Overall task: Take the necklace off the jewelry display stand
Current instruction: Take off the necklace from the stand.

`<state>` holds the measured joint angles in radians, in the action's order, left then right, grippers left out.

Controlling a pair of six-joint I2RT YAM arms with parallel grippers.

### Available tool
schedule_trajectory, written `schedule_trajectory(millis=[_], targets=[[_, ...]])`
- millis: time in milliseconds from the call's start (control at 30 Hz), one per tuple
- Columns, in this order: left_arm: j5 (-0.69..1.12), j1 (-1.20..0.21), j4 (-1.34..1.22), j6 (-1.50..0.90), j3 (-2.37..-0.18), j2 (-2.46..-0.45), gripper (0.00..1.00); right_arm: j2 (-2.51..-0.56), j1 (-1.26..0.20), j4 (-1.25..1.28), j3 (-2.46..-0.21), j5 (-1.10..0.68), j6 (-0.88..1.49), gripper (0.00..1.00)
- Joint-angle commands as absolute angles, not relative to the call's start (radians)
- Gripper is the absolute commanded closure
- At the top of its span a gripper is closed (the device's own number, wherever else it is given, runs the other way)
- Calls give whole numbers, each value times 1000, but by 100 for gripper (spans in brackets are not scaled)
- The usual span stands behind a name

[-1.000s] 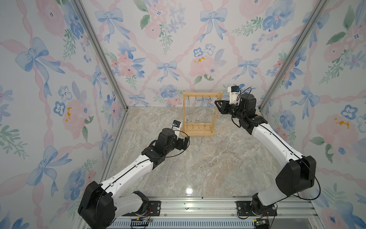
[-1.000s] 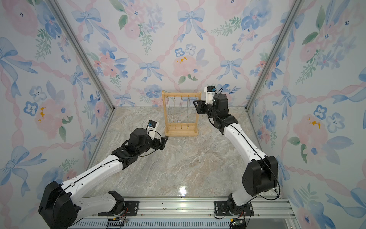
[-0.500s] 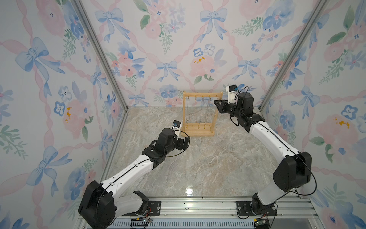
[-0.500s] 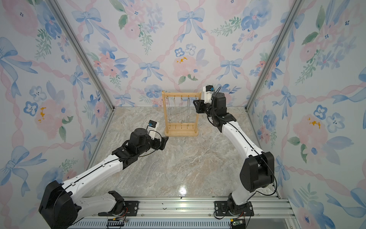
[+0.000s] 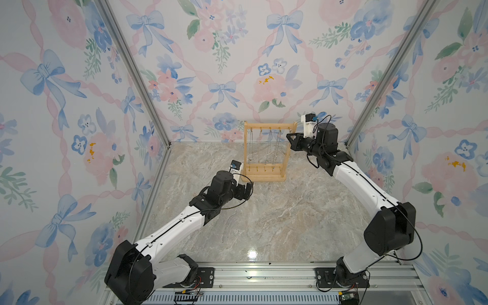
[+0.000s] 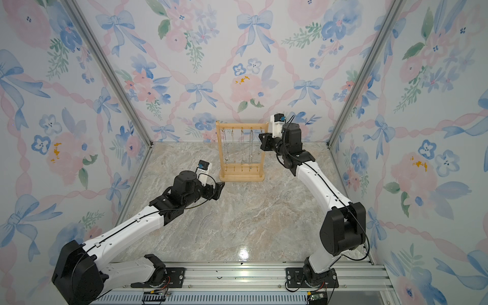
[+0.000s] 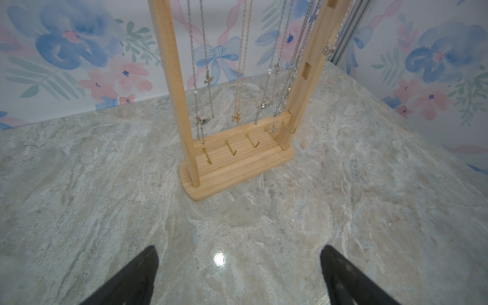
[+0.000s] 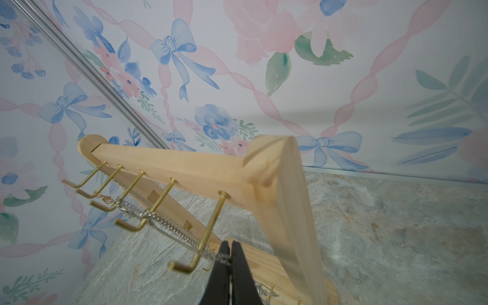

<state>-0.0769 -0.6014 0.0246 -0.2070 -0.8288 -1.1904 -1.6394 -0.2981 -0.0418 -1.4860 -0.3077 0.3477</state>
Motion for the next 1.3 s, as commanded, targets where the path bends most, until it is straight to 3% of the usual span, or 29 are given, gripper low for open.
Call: schedule_trajectory(millis=[0,200,1267], targets=[[-61,-592,34,-218,-854,-1196,2,-1614,-308,-52,-1502,-324,352,96],[-63,-593,35,-218,-854,-1195,2,-1596,-308,-50,-1498,-345,366,100],[-84,-592,38,-209,-853,-1203,2,-1524,-269,29,-1486,-517,524,100]])
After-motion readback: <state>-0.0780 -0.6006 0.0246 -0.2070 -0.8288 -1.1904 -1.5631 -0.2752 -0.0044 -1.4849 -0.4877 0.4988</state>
